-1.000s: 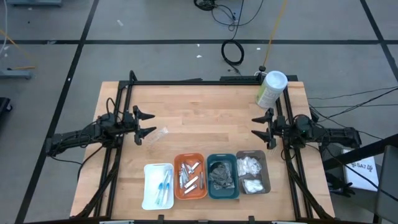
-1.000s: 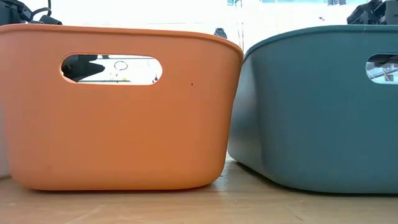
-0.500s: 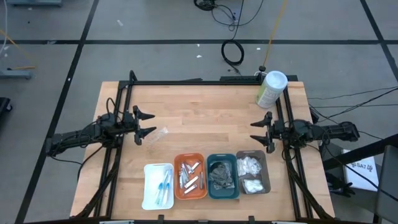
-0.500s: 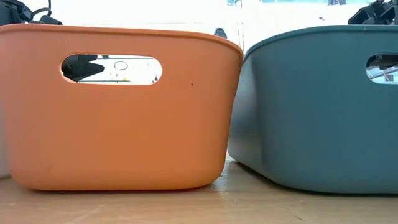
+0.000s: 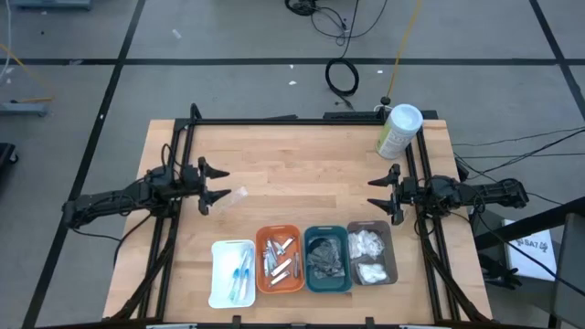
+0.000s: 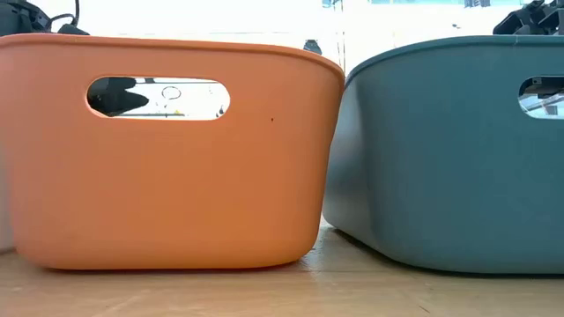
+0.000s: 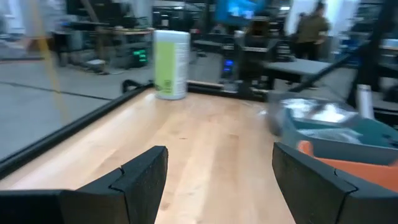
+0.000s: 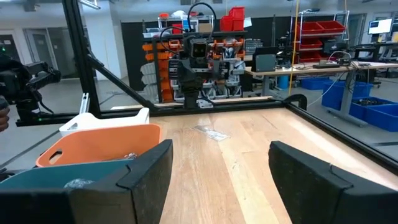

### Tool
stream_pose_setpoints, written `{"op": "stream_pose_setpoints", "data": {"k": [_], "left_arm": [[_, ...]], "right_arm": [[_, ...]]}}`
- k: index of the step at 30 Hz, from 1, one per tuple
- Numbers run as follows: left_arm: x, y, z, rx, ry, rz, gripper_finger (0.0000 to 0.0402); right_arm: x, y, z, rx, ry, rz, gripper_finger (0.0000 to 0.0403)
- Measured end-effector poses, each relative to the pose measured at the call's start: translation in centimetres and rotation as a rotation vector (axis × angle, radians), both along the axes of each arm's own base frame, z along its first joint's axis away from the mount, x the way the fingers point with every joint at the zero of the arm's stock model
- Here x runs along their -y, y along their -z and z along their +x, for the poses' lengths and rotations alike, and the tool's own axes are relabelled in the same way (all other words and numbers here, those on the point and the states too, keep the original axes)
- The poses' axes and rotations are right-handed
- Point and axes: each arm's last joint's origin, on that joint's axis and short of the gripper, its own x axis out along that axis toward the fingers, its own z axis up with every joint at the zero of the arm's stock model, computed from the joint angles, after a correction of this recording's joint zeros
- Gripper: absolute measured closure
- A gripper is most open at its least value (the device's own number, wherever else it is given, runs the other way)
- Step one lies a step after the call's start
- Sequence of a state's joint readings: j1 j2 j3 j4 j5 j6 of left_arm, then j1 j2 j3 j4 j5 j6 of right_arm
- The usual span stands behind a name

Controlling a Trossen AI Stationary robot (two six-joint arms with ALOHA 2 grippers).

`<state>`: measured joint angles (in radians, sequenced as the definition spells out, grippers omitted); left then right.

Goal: Pick & Place Travel size toiletries
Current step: Return to Home Position

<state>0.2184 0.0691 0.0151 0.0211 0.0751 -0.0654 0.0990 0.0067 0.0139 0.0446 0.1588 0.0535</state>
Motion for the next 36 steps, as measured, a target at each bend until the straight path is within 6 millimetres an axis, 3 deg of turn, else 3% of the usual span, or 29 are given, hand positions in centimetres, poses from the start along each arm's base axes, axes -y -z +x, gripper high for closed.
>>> {"op": "stream_pose_setpoints", "data": {"k": [8, 26, 36], "left_arm": [[1.4, -0.4, 0.2, 0.045, 0.230, 0.016, 0.0117], [2.1, -0.2, 0.2, 0.021, 0.049, 0.008, 0.0117], [2.1, -0.3, 0.2, 0.019, 0.042, 0.102, 0.0117]], "right_arm": [[0.0, 0.0, 0.0, 0.000, 0.001, 0.011, 0.0151], [0.0, 0.0, 0.0, -0.001, 0.003, -0.004, 0.0151], [0.0, 0.0, 0.0, 0.002, 0.001, -0.014, 0.0151]]}}
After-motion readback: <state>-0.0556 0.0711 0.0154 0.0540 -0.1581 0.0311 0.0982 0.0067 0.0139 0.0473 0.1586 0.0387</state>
